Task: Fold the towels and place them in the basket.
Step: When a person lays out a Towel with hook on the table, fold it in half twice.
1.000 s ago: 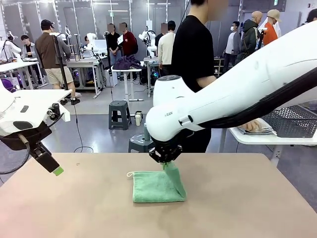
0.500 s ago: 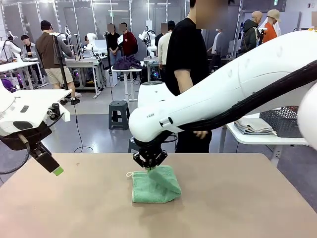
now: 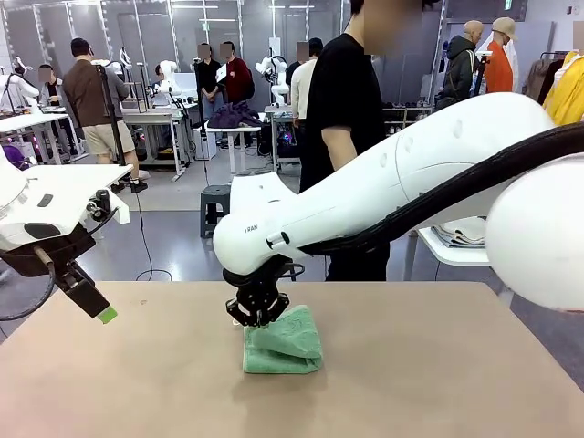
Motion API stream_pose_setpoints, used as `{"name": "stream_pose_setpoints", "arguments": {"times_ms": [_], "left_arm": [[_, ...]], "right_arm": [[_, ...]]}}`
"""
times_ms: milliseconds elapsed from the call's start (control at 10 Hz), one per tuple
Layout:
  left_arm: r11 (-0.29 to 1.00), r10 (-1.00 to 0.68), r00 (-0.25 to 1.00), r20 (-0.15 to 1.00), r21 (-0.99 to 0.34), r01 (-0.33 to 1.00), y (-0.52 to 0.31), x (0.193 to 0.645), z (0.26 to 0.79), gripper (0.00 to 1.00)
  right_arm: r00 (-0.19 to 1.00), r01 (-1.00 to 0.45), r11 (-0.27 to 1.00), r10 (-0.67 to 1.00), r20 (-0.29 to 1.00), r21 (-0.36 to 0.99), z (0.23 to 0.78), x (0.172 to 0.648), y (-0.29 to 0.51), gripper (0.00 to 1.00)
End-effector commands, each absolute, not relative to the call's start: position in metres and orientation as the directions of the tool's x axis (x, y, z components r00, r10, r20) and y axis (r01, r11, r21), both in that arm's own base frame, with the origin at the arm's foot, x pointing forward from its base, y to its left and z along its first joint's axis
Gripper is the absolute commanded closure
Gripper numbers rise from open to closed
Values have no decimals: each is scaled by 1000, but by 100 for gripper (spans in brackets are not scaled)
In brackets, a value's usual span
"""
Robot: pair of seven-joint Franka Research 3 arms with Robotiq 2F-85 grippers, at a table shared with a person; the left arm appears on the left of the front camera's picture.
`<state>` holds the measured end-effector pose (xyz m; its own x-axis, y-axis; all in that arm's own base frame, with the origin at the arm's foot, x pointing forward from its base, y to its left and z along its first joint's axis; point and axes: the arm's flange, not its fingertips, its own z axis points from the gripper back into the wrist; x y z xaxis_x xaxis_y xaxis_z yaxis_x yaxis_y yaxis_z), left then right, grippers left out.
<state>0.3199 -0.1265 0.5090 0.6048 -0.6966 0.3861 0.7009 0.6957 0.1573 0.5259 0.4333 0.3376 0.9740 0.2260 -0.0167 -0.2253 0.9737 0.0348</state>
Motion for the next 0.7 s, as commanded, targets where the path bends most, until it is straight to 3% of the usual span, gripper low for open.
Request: {"name": "stream_pose_setpoints", "arguments": {"times_ms": [0, 100, 200, 300, 500, 600], "left_arm": [[695, -696, 599, 395, 160, 701, -127, 322, 508, 8], [695, -696, 599, 395, 160, 701, -127, 322, 508, 8], [695, -696, 599, 395, 160, 701, -127, 322, 508, 8], [695, -696, 599, 395, 160, 701, -127, 322, 508, 8], [695, -696, 599, 395, 160, 701, -127, 322, 508, 8], [695, -696, 599, 395, 160, 701, -127, 322, 508, 8]], "right_arm": [[984, -177, 983, 178, -21, 41, 342, 529, 437, 84], [983, -180, 982, 181, -16, 50, 342, 528, 436, 59], [984, -180, 982, 180, -12, 54, 343, 527, 435, 47], [984, -179, 982, 179, -10, 56, 344, 527, 434, 23], [985, -170, 983, 170, -6, 70, 347, 526, 430, 0], [986, -165, 983, 166, -2, 84, 350, 525, 428, 0]]}}
